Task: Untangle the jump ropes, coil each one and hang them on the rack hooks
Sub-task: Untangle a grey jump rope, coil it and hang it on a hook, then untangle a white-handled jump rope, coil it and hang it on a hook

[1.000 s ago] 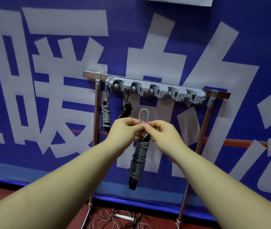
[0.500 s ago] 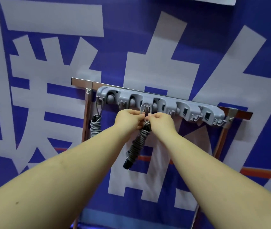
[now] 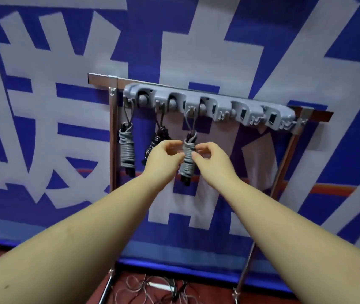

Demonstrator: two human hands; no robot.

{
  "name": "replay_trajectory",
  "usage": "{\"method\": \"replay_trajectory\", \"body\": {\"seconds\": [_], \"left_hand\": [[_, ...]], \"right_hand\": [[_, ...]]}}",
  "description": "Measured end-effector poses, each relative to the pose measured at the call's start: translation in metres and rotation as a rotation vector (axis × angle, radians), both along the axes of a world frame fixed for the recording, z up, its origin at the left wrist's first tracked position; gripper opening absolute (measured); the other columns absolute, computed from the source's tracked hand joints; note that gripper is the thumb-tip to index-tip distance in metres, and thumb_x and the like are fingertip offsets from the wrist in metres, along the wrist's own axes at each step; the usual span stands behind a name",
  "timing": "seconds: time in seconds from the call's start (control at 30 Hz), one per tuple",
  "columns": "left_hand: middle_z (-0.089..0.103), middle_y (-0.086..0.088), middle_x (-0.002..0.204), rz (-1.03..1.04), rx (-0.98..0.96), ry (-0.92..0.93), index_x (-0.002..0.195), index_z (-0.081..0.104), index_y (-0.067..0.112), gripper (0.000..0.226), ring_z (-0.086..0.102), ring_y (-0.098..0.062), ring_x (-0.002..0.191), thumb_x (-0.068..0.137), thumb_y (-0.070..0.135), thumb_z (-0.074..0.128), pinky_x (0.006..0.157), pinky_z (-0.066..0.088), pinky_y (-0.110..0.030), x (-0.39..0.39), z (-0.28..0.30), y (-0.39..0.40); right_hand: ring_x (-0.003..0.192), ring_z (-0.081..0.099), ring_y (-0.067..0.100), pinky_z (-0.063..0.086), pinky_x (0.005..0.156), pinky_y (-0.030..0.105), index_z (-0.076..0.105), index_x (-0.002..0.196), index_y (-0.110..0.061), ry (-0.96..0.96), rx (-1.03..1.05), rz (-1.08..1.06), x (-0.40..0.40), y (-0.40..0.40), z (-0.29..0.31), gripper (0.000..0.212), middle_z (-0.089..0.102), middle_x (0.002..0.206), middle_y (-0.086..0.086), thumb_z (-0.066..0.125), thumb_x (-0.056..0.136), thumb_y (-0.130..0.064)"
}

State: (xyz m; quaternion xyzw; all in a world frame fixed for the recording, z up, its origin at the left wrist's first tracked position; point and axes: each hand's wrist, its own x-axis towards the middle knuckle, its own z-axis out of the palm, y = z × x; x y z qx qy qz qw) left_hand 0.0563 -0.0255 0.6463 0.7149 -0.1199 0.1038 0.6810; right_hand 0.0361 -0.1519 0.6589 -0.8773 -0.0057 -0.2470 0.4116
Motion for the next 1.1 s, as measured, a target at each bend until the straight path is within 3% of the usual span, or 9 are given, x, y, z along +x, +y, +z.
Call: {"method": "replay_trajectory", "body": {"seconds": [0.1, 0.23, 0.37, 0.47, 0.6, 0.7, 0.8, 0.9, 1.1], "left_hand": [[0.065, -0.004, 0.103, -0.001, 0.171, 0.073, 0.113, 0.056, 0.021, 0.028, 0.063, -0.018, 0.088, 0.088, 0.009, 0.059, 0.083, 0.053, -0.035, -0.027, -0.048, 0.005], [0.064, -0.008, 0.105, -0.019, 0.250, 0.280, 0.112, 0.057, 0.017, 0.026, 0.061, -0.021, 0.084, 0.088, 0.007, 0.060, 0.082, 0.052, -0.039, -0.072, -0.139, 0.023], [0.061, -0.006, 0.097, -0.051, 0.259, 0.410, 0.114, 0.059, 0.009, 0.027, 0.058, -0.020, 0.082, 0.088, 0.003, 0.060, 0.079, 0.049, -0.030, -0.114, -0.216, 0.032], [0.062, -0.007, 0.094, -0.074, 0.243, 0.505, 0.105, 0.059, 0.014, 0.022, 0.057, -0.021, 0.078, 0.086, 0.003, 0.062, 0.080, 0.050, -0.036, -0.138, -0.267, 0.037], [0.057, -0.001, 0.083, -0.070, 0.210, 0.626, 0.100, 0.057, 0.012, 0.021, 0.052, -0.010, 0.067, 0.087, -0.004, 0.058, 0.062, 0.045, -0.016, -0.159, -0.320, 0.042], [0.057, 0.001, 0.082, -0.077, 0.235, 0.738, 0.103, 0.058, 0.011, 0.020, 0.052, -0.011, 0.068, 0.087, -0.002, 0.058, 0.063, 0.045, -0.018, -0.166, -0.363, 0.043], [0.058, 0.001, 0.080, -0.052, 0.241, 0.823, 0.100, 0.058, 0.009, 0.018, 0.054, -0.014, 0.073, 0.087, -0.004, 0.056, 0.066, 0.044, -0.018, -0.160, -0.395, 0.042], [0.060, -0.001, 0.082, -0.050, 0.245, 0.854, 0.099, 0.058, 0.009, 0.018, 0.056, -0.012, 0.075, 0.088, -0.005, 0.054, 0.070, 0.045, -0.018, -0.139, -0.418, 0.032], [0.064, -0.008, 0.088, -0.029, 0.327, 0.982, 0.097, 0.064, 0.004, 0.015, 0.056, -0.018, 0.080, 0.083, 0.000, 0.061, 0.080, 0.045, -0.031, -0.097, -0.478, 0.021]], "right_hand": [[0.095, 0.055, 0.013, 0.042, 0.076, 0.026, 0.058, 0.106, -0.021, 0.133, -0.060, 0.017, -0.029, 0.003, -0.038, 0.018, 0.060, 0.103, -0.006, 0.056, 0.091, -0.031], [0.090, 0.055, 0.013, 0.040, 0.073, 0.023, 0.061, 0.104, -0.015, 0.359, 0.005, 0.084, -0.074, 0.017, -0.124, 0.018, 0.062, 0.100, -0.003, 0.056, 0.091, -0.027], [0.085, 0.055, 0.011, 0.035, 0.068, 0.015, 0.063, 0.094, -0.012, 0.472, 0.091, 0.095, -0.111, 0.025, -0.210, 0.010, 0.062, 0.091, -0.003, 0.059, 0.089, -0.020], [0.081, 0.058, 0.012, 0.044, 0.073, 0.022, 0.061, 0.086, -0.018, 0.554, 0.164, 0.082, -0.132, 0.026, -0.268, 0.002, 0.062, 0.083, -0.003, 0.060, 0.088, -0.018], [0.076, 0.059, 0.013, 0.047, 0.076, 0.026, 0.061, 0.080, -0.022, 0.660, 0.253, 0.055, -0.154, 0.026, -0.328, 0.009, 0.062, 0.076, -0.006, 0.061, 0.087, -0.016], [0.078, 0.061, 0.017, 0.046, 0.070, 0.024, 0.061, 0.082, -0.020, 0.749, 0.313, 0.006, -0.169, 0.022, -0.373, 0.007, 0.061, 0.074, -0.007, 0.060, 0.088, -0.016], [0.082, 0.063, 0.017, 0.044, 0.065, 0.021, 0.061, 0.089, -0.020, 0.866, 0.318, 0.003, -0.164, 0.018, -0.400, 0.005, 0.063, 0.081, -0.007, 0.057, 0.090, -0.022], [0.086, 0.065, 0.022, 0.050, 0.079, 0.034, 0.056, 0.073, -0.029, 0.918, 0.344, -0.024, -0.138, 0.019, -0.426, 0.017, 0.061, 0.078, -0.012, 0.057, 0.089, -0.023], [0.088, 0.067, 0.028, 0.051, 0.075, 0.036, 0.053, 0.062, -0.031, 1.019, 0.382, -0.096, -0.093, 0.026, -0.487, 0.025, 0.064, 0.078, -0.002, 0.058, 0.086, -0.023]]}}
